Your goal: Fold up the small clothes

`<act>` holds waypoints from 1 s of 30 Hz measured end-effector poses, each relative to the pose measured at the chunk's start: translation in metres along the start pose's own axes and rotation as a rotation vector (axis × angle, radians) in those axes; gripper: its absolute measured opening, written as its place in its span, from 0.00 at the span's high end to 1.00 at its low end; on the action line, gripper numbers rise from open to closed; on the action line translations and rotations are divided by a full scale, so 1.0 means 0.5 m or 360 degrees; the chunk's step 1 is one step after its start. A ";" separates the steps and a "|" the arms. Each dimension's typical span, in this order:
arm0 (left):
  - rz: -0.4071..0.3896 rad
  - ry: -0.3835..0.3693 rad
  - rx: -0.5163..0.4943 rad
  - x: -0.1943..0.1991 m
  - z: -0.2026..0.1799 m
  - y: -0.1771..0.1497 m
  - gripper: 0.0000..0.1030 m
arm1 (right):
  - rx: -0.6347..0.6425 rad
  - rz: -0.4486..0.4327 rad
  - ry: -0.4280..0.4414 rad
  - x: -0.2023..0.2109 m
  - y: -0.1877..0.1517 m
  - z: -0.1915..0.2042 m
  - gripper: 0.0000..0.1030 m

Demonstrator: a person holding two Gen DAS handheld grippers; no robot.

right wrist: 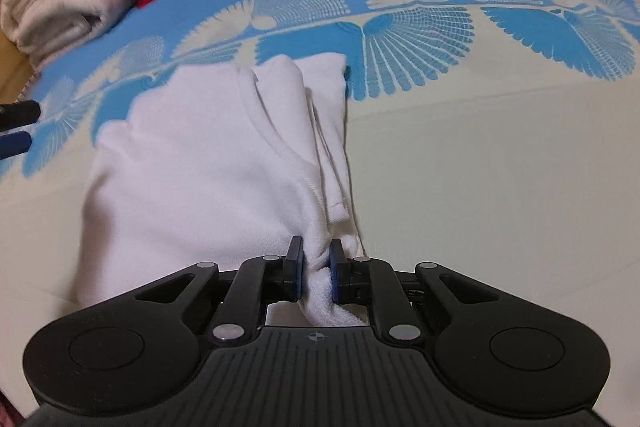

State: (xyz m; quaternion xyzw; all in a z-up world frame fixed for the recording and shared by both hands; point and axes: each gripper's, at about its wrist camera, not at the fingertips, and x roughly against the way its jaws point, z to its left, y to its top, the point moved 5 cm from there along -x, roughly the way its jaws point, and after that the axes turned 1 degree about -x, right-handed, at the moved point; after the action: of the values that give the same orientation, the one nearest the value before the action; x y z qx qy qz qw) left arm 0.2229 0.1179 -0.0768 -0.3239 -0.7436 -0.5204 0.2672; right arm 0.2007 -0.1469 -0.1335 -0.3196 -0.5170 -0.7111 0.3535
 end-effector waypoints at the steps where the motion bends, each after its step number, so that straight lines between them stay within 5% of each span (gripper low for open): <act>1: 0.0076 0.0023 -0.0085 -0.013 -0.009 -0.018 0.66 | -0.0008 -0.0001 0.0009 0.002 0.000 -0.005 0.88; 6: 0.0470 0.0214 -0.0203 -0.104 -0.003 -0.129 0.62 | -0.0029 0.0014 0.0007 0.012 -0.018 -0.015 0.88; 11: 0.0368 0.0204 -0.0269 -0.063 -0.031 -0.133 0.60 | -0.0020 0.0050 -0.0030 0.016 -0.023 -0.011 0.88; 14: 0.0462 0.0214 -0.0316 -0.084 -0.031 -0.164 0.52 | -0.0017 0.0069 -0.0037 0.022 -0.027 -0.019 0.88; 19: 0.0391 0.0282 -0.0437 -0.046 -0.050 -0.168 0.49 | 0.0113 0.0082 -0.0066 0.037 -0.041 -0.013 0.87; 30: 0.0441 0.0282 -0.0365 -0.026 -0.059 -0.210 0.50 | 0.0085 0.0114 -0.0062 0.058 -0.066 -0.053 0.71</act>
State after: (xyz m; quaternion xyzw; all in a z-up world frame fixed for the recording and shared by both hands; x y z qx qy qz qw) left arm 0.1532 0.0614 -0.1403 -0.4044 -0.6012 -0.5865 0.3621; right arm 0.1552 -0.1700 -0.1335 -0.3423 -0.5309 -0.6774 0.3770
